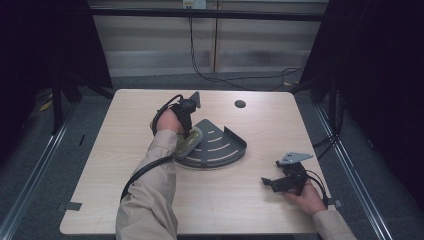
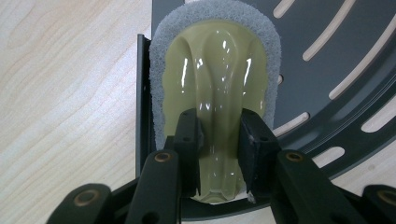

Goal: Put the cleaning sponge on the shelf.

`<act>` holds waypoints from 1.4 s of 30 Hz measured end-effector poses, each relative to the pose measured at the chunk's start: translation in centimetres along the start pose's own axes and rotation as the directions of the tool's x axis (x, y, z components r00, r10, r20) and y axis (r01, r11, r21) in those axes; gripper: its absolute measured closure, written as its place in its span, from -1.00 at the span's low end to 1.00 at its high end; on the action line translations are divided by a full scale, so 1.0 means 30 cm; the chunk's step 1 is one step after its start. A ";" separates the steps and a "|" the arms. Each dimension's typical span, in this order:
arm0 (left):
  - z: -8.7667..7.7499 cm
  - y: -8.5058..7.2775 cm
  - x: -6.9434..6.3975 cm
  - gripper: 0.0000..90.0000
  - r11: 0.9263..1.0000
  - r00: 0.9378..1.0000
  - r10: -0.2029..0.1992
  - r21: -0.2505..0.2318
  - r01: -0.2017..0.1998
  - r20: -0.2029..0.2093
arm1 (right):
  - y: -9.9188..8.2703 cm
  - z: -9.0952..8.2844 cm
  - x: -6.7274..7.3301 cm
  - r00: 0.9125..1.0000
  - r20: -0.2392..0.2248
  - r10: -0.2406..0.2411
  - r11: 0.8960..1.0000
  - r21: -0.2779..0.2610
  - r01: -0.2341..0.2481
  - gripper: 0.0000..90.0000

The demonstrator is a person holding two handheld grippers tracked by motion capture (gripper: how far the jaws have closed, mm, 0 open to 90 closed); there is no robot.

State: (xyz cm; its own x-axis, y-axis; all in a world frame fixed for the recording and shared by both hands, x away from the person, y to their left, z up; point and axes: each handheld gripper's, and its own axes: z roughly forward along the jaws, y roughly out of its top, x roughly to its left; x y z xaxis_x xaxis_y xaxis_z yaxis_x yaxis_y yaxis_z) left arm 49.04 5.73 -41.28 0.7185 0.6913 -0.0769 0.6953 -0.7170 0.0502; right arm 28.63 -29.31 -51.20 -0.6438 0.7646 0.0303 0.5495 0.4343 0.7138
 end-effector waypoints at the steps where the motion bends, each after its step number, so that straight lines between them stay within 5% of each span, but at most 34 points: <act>1: 0.002 0.000 0.000 0.58 1.000 1.000 0.001 0.000 -0.001 0.000 | 0.000 0.000 0.000 1.000 0.000 -0.001 1.000 0.000 0.001 -0.80; 42: 0.025 0.002 -0.012 0.47 1.000 1.000 -0.004 -0.024 0.004 0.016 | 0.000 0.000 0.000 1.000 0.000 -0.002 1.000 0.000 0.002 -0.80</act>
State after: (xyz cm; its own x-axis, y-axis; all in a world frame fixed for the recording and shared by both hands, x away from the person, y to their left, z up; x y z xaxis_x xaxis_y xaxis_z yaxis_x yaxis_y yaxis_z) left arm 48.81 5.37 -42.00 0.7152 0.6927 -0.0929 0.6987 -0.7115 0.0740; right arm 28.64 -29.32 -51.20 -0.6445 0.7640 0.0287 0.5481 0.4355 0.7141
